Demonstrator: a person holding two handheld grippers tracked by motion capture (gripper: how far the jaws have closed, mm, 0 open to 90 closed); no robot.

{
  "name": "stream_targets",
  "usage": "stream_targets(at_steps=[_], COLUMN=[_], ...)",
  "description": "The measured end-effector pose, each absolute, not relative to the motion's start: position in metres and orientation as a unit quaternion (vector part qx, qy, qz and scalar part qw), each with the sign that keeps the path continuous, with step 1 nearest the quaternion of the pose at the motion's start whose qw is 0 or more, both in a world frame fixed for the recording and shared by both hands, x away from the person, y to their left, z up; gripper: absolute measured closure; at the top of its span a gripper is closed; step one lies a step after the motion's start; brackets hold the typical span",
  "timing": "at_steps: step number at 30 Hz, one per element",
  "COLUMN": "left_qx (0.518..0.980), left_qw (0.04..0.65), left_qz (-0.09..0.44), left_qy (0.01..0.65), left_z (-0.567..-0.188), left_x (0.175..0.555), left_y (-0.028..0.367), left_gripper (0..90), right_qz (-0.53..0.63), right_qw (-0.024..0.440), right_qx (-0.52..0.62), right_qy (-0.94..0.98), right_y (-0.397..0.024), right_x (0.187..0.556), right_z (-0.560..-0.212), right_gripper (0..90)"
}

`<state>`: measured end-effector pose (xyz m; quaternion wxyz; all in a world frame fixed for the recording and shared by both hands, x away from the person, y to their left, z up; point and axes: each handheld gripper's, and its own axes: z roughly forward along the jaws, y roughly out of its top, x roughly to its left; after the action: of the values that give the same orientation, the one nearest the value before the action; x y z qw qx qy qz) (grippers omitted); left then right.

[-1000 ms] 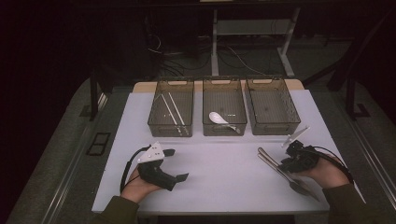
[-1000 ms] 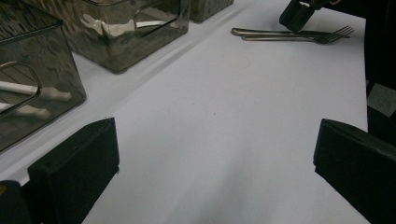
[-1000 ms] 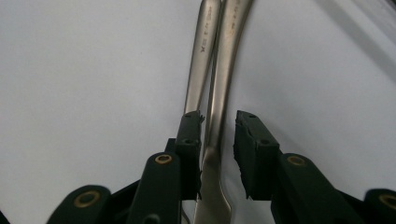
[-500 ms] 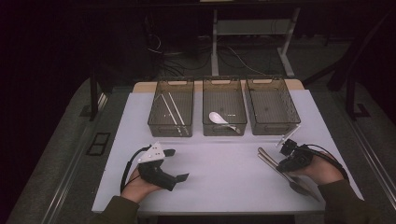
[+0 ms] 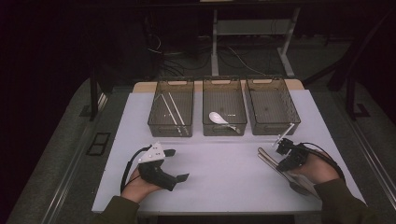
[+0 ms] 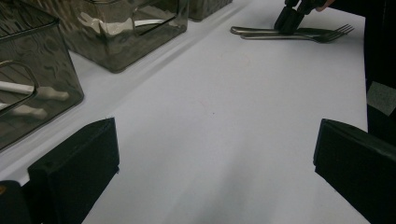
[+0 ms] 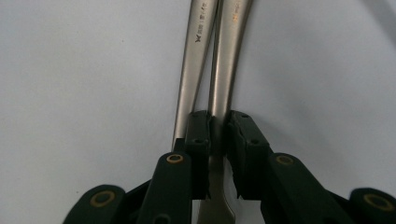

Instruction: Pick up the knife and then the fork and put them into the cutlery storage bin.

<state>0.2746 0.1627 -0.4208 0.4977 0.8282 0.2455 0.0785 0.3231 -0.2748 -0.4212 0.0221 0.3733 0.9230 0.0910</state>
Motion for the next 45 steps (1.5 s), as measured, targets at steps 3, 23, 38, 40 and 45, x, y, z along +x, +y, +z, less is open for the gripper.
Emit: stream_targets(at_steps=[3, 23, 38, 40, 45], left_qx=[0.829, 0.827, 0.826, 0.825, 0.827], left_qw=[0.497, 0.500, 0.500, 0.501, 0.500], left_qz=[0.078, 0.078, 0.076, 0.076, 0.076], left_qy=[0.245, 0.245, 0.247, 0.249, 0.248], left_z=[-0.421, -0.420, -0.420, -0.420, -0.420], left_x=[0.275, 0.275, 0.275, 0.275, 0.276], left_y=[0.162, 0.163, 0.164, 0.164, 0.164], left_gripper=[0.0, 0.0, 0.0, 0.0, 0.0], right_qz=[0.087, 0.082, 0.127, 0.133, 0.148], right_qw=[0.022, -0.005, 0.013, 0.014, 0.027], right_qx=[0.372, 0.384, 0.402, 0.404, 0.408], right_qy=[0.924, 0.920, 0.907, 0.905, 0.900], right_y=[-0.274, -0.276, -0.294, -0.297, -0.301], right_x=[0.324, 0.332, 0.332, 0.333, 0.333], right_z=[-0.421, -0.420, -0.402, -0.399, -0.388], right_gripper=[77.5, 79.9, 80.1, 80.1, 80.1])
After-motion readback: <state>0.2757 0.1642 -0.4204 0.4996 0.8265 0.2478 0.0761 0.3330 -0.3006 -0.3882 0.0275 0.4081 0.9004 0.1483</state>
